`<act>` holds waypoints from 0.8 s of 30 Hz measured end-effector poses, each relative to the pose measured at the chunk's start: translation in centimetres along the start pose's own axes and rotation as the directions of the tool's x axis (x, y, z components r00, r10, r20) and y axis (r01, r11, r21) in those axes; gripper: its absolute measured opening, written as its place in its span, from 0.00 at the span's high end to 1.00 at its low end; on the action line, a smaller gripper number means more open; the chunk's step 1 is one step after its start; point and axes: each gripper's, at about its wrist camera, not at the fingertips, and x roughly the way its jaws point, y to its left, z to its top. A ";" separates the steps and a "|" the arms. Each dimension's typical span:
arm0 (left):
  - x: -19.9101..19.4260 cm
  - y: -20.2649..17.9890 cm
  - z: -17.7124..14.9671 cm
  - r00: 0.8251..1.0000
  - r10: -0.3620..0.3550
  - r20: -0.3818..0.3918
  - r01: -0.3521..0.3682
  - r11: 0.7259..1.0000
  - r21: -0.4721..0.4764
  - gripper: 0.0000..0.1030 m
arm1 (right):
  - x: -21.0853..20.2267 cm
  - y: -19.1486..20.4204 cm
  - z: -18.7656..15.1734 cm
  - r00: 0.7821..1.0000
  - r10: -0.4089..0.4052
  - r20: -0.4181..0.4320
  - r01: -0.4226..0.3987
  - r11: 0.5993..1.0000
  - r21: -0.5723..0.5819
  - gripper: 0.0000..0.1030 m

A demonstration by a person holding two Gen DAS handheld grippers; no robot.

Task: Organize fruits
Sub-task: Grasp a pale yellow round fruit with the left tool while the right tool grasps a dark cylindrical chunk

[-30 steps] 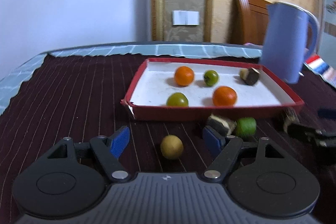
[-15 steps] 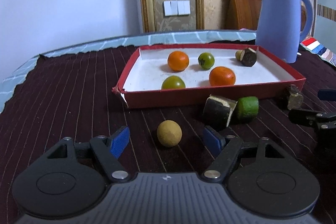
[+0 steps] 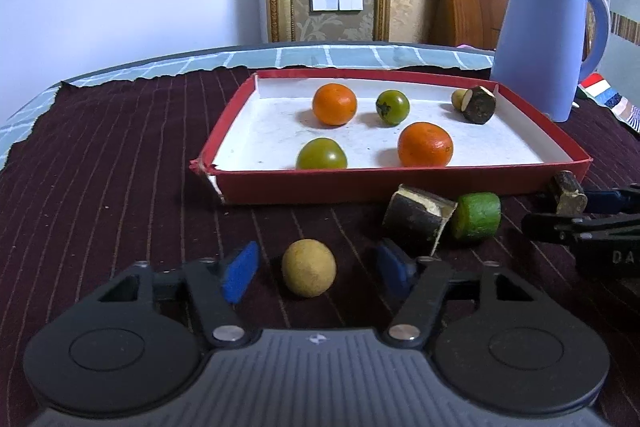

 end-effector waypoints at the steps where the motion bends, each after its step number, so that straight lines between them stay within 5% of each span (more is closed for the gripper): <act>1: 0.0 -0.2 0.0 1.000 0.000 0.002 0.000 1.000 0.005 0.44 | 0.0 -0.1 0.0 1.000 -0.002 0.003 0.002 1.000 0.009 0.35; 3: 0.0 -0.4 0.1 1.000 -0.011 0.008 0.011 1.000 0.013 0.59 | 0.0 -0.3 0.1 1.000 -0.006 0.006 0.006 1.000 0.019 0.43; 7: -0.2 -0.6 0.0 1.000 -0.020 0.021 0.020 1.000 0.017 0.70 | -0.2 -1.0 0.1 1.000 -0.019 0.017 0.018 0.998 0.053 0.65; 24: -1.6 -0.3 -0.2 0.996 -0.049 0.081 0.049 0.999 0.001 0.75 | -2.3 0.7 0.1 0.996 -0.007 0.090 0.007 1.000 0.004 0.66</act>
